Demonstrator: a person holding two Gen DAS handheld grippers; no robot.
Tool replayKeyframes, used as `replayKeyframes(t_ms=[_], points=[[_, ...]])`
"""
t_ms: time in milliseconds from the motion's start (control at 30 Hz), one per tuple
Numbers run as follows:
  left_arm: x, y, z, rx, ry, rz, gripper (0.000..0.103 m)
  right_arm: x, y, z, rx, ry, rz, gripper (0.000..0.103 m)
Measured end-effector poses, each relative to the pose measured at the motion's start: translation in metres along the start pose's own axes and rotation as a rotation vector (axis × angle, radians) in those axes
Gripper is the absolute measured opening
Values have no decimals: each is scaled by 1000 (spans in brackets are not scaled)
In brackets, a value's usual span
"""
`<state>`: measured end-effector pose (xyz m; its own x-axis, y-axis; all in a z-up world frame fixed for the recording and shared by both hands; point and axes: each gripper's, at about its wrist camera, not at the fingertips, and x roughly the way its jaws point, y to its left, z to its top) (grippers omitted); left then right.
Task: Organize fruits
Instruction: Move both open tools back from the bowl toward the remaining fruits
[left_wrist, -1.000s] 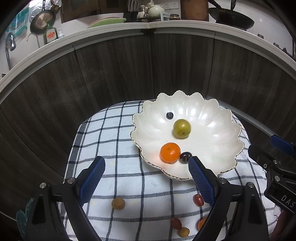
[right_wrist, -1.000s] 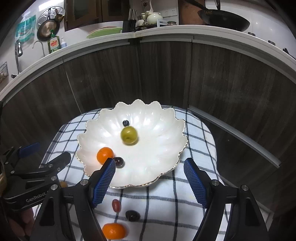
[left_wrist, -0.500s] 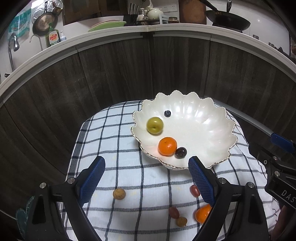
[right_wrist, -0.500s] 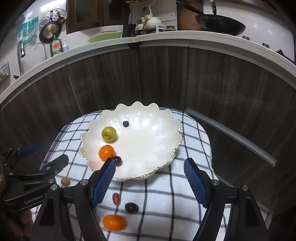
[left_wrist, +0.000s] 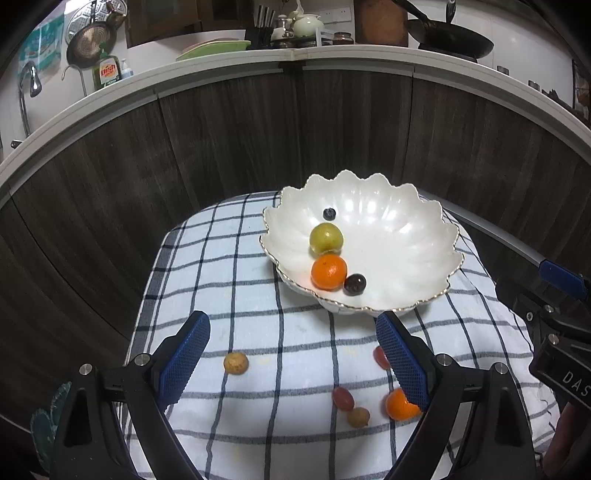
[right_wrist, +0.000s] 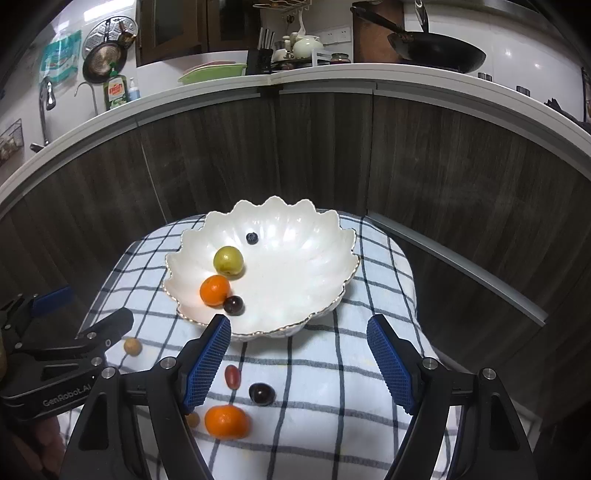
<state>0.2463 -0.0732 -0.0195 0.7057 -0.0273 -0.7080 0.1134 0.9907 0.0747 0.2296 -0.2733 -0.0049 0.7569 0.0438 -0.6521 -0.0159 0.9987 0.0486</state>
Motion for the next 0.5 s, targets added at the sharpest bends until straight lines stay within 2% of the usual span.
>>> replayKeyframes(t_ms=[500], points=[[-4,-8,-15,26,-1,3,92,-6,-7,-20,23,9,-5,77]])
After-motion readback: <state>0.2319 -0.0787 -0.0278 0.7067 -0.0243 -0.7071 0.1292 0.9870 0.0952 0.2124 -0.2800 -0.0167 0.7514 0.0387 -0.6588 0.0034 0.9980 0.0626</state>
